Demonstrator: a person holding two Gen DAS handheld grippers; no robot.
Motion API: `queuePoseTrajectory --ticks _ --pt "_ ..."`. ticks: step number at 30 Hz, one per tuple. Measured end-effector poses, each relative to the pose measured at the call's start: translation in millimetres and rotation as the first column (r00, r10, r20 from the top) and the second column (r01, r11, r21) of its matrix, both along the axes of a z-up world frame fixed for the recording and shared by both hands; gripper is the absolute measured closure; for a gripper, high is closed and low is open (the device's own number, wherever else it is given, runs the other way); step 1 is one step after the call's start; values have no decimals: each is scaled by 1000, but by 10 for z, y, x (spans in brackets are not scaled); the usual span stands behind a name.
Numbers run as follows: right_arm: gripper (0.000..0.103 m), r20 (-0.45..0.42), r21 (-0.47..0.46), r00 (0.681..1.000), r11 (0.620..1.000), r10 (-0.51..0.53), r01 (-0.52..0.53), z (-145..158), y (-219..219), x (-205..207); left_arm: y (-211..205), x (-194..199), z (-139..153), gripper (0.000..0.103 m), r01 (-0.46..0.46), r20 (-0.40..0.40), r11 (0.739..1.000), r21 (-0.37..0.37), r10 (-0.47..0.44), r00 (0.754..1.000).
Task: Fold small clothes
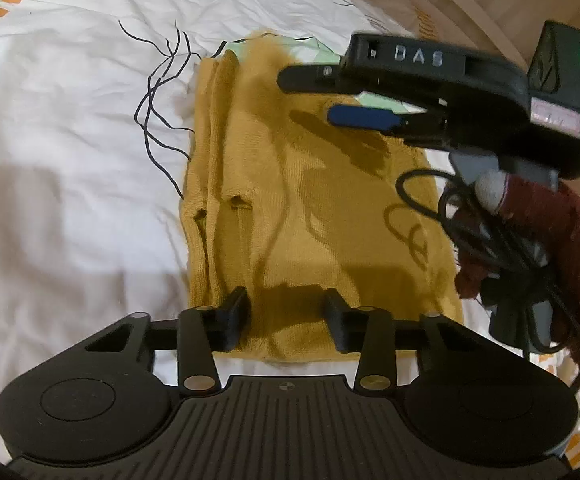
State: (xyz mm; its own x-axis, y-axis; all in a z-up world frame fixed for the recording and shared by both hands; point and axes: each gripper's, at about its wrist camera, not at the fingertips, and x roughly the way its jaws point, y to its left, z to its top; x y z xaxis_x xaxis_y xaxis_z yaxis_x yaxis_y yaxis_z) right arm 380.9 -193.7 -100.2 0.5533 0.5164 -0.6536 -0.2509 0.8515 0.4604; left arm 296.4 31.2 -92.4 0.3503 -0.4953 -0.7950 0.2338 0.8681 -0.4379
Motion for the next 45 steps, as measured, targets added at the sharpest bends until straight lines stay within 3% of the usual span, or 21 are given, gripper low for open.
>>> queuePoseTrajectory --ticks 2,6,17,21,25,30,33,35,37,41,45 --pt "34 -15 5 1000 1000 -26 26 -15 -48 -34 30 4 -5 89 -14 2 1000 -18 14 1000" --pt "33 -20 61 998 996 -58 59 -17 -198 -171 98 7 6 96 -37 4 998 -56 37 999" --pt "33 -16 73 994 992 -107 108 -58 -497 -488 321 -35 131 98 -70 57 995 -71 74 996" --pt "33 -2 65 991 989 -136 136 -62 -624 -613 339 -37 -54 98 -69 -29 997 -22 68 997" --pt "33 25 46 986 985 -167 165 -38 -754 -756 324 -4 -56 98 -65 -47 998 -17 64 997" --pt "26 64 -9 974 975 -219 220 -46 -914 -896 375 11 38 97 -74 -18 997 -19 73 997" --pt "25 43 -1 964 965 -262 262 -132 -1050 -906 377 58 139 94 -88 44 996 -22 89 995" --pt "23 27 22 956 956 -293 292 -189 -1137 -913 384 102 191 67 -99 76 994 -47 102 992" --pt "21 17 37 949 949 -315 314 -231 -1211 -916 382 149 237 60 -127 96 989 -78 135 986" --pt "18 -4 81 941 938 -339 338 -308 -1306 -864 312 250 241 59 -132 105 989 -71 139 985" --pt "16 -27 150 942 930 -335 335 -375 -1372 -754 305 299 143 58 -116 51 990 -79 120 991"
